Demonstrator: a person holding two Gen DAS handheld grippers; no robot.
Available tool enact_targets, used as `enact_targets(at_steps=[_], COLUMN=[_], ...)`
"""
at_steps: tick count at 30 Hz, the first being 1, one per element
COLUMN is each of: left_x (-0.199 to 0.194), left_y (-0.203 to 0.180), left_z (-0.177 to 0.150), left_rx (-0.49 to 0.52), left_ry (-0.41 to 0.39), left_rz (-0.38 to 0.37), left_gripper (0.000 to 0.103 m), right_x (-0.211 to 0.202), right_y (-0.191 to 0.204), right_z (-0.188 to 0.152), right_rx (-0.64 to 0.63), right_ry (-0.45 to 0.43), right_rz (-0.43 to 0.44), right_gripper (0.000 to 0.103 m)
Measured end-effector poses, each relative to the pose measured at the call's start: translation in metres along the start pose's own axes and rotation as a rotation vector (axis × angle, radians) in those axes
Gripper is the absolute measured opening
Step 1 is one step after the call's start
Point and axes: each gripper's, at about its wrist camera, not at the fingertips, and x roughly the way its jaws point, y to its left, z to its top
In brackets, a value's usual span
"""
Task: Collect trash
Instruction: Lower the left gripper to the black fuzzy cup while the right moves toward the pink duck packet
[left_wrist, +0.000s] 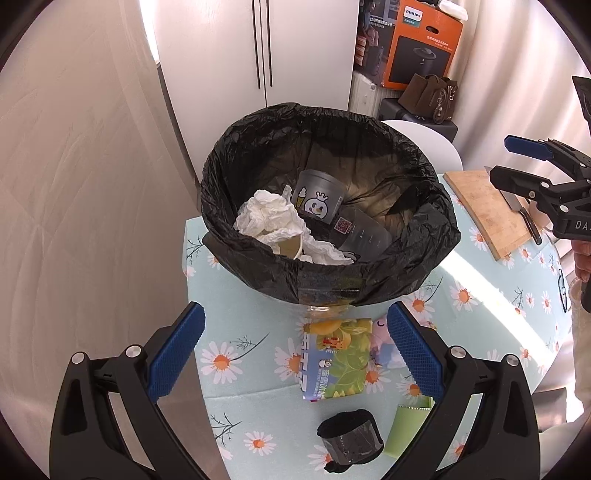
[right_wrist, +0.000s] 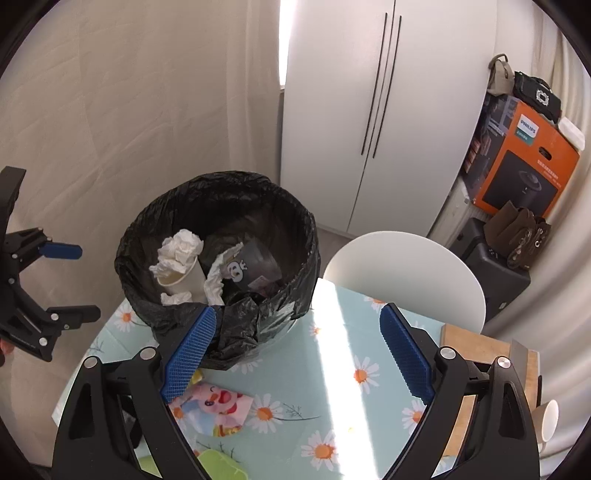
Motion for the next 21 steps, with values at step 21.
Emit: enact_targets(at_steps=[21], left_x=[0.006], left_y=[-0.014], left_z=[-0.084], left_rx=[-0.119], left_ry=[0.101], left_rz=[0.023], left_gripper=[0.097], right_x=[-0.003], right_y=[0.028], right_z=[-0.047], right_rx=[-0.088], right_ry=[0.069], right_rz=[0.084], right_gripper=[0.086])
